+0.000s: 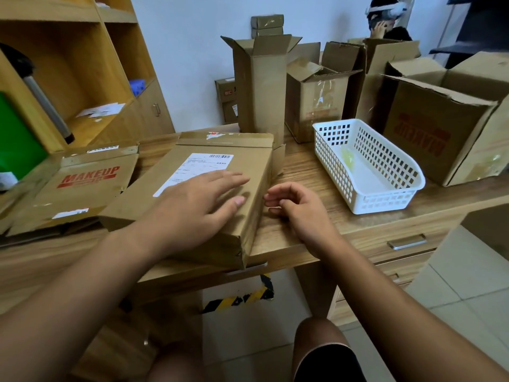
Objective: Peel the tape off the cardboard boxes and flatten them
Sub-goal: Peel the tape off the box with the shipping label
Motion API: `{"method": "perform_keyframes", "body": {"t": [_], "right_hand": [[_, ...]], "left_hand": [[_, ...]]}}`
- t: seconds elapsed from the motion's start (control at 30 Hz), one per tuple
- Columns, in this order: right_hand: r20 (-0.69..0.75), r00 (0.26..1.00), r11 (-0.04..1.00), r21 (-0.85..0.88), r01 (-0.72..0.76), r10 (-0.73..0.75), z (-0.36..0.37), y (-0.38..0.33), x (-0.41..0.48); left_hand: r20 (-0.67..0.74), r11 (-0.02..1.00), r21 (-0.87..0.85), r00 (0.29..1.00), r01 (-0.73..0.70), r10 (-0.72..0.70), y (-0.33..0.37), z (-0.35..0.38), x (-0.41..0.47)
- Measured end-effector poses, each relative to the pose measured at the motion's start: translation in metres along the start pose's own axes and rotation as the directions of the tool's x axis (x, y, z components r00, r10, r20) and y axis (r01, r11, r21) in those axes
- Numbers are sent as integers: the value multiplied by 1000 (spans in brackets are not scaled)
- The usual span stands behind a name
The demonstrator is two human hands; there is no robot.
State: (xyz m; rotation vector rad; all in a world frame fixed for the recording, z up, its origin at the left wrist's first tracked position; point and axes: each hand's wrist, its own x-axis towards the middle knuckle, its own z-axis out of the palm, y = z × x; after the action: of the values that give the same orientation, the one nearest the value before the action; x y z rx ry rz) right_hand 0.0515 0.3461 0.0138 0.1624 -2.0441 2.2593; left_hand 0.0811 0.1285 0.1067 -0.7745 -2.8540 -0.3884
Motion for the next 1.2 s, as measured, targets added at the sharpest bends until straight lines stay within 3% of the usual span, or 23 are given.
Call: {"method": "perform_keyframes", "body": {"t": [0.23,0.63,1.03,1.2], "right_hand": [[11,999,999,-13,39,-39,-2,-3,-5],[8,984,977,-114,179,-180,26,9,-44],[-1,990,980,-142,137,-138,47,12,-71],[-17,994,991,-76,110,-111,47,11,-66]], "left_hand": [[207,999,-31,978,30,-23,2,16,4],[116,986,-164,993,-9,29,-22,6,1],[126,982,-189,992,7,17,-29,5,4],[107,981,-196,994,7,14,-30,9,4]]}}
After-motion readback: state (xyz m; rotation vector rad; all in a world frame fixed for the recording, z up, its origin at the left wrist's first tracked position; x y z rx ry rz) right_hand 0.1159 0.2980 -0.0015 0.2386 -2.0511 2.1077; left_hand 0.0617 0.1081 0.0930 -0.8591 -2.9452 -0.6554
